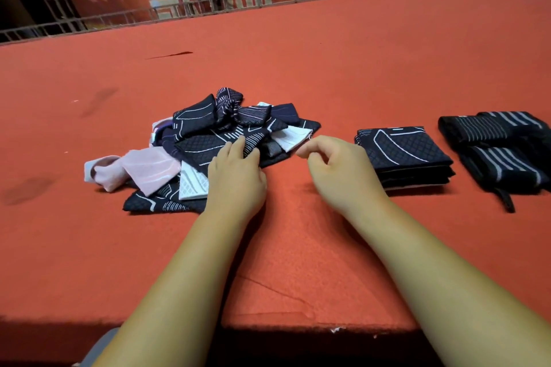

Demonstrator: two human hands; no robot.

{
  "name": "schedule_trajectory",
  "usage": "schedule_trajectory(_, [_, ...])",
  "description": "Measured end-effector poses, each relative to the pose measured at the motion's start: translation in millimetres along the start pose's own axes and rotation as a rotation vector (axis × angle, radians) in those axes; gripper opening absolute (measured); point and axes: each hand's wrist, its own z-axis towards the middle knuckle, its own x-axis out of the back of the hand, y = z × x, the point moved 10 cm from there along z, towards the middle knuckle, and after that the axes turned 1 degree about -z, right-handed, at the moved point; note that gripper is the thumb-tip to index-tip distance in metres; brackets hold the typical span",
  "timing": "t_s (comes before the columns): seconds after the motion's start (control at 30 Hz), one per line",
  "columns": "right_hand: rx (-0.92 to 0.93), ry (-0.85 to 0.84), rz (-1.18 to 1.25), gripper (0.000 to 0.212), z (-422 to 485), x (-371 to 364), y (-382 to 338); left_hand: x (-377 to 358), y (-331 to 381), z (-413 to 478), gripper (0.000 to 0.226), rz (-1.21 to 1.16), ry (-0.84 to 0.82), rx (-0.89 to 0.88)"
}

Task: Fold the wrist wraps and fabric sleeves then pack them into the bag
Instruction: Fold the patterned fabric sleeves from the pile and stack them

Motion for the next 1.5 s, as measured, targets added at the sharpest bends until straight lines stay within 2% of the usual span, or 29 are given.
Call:
schedule_trajectory(0.07, [-0.006,-0.015,0.003,0.032,-2.4,-1.8,-1.0,1.4,-2.7,2.7,0.046,-0.02,0.029,0.003])
schedule_trajectory(0.2, [-0.027,-0.033,0.01,0.033,-6.0,-3.3,-3.1,15.0,-11.3,6.3,0.012,-0.188,0.121,-0.004])
schedule_trajectory(0.33, [-0.084,-0.09,0.065,0.032,-7.6,-12.6,-0.9,54.1,-16.2,-1.4,0.031,-0.502,0.246,0.097])
schedule_trajectory(0.4, [-0.127,-0.173,0.118,0.03,-9.3,-20.9,-0.5,72.3,-12.6,-9.4,0.029,-0.653,0.264,0.165])
schedule_trajectory(0.47, [-0.195,-0.253,0.119,0.021,-11.3,-28.5,2.5,82.3,-4.3,-15.9,0.023,-0.865,0.237,0.186])
schedule_trajectory(0.5, [-0.239,-0.271,0.113,0.022,-11.6,-31.1,7.8,83.0,-0.3,-17.8,0.022,-1.003,0.21,0.198])
schedule_trajectory(0.53, [-0.294,-0.277,0.124,0.036,-12.5,-32.0,13.7,80.4,2.6,-18.9,0.022,-1.162,0.167,0.223])
schedule_trajectory(0.6, [-0.438,-0.28,0.315,0.059,-14.4,-36.5,28.3,69.6,11.5,-20.9,0.025,-1.53,0.048,0.283])
schedule_trajectory(0.67, [-0.571,-0.333,0.631,0.06,-21.2,-45.9,31.4,59.4,17.5,-21.9,0.029,-1.748,-0.029,0.309])
schedule_trajectory(0.73, [-0.633,-0.354,0.829,0.04,-23.3,-47.9,27.5,51.5,14.4,-21.8,0.034,-1.679,-0.044,0.299])
schedule_trajectory(0.8, [-0.64,-0.282,0.901,0.019,-19.0,-41.2,28.8,41.0,9.3,-22.8,0.042,-1.593,-0.085,0.292])
schedule_trajectory(0.83, [-0.629,-0.238,0.892,0.016,-15.5,-37.5,32.1,34.3,8.6,-24.1,0.046,-1.579,-0.131,0.292])
schedule_trajectory(0.93, [-0.547,-0.167,0.667,0.016,-7.9,-25.0,46.0,23.9,10.3,-28.4,0.054,-1.489,-0.246,0.246])
schedule_trajectory(1.03, [-0.459,-0.141,0.488,0.026,-7.8,-15.1,45.7,23.2,7.5,-32.4,0.048,-1.338,-0.248,0.263])
schedule_trajectory(1.17, [-0.368,-0.074,0.335,0.045,-3.3,4.6,34.5,18.6,4.1,-31.6,0.034,-1.307,-0.192,0.289])
schedule_trajectory(1.27, [-0.234,-0.147,0.293,0.037,-1.0,6.8,17.9,21.7,0.5,-29.7,0.032,-1.307,-0.108,0.266])
schedule_trajectory(1.37, [-0.15,-0.122,0.222,0.033,-0.5,14.8,8.9,34.3,-2.4,-26.4,0.036,-1.17,-0.015,0.191])
schedule_trajectory(1.5, [-0.077,-0.087,0.176,0.033,-1.5,19.4,1.1,50.0,-6.9,-30.1,0.033,-1.04,0.093,0.195])
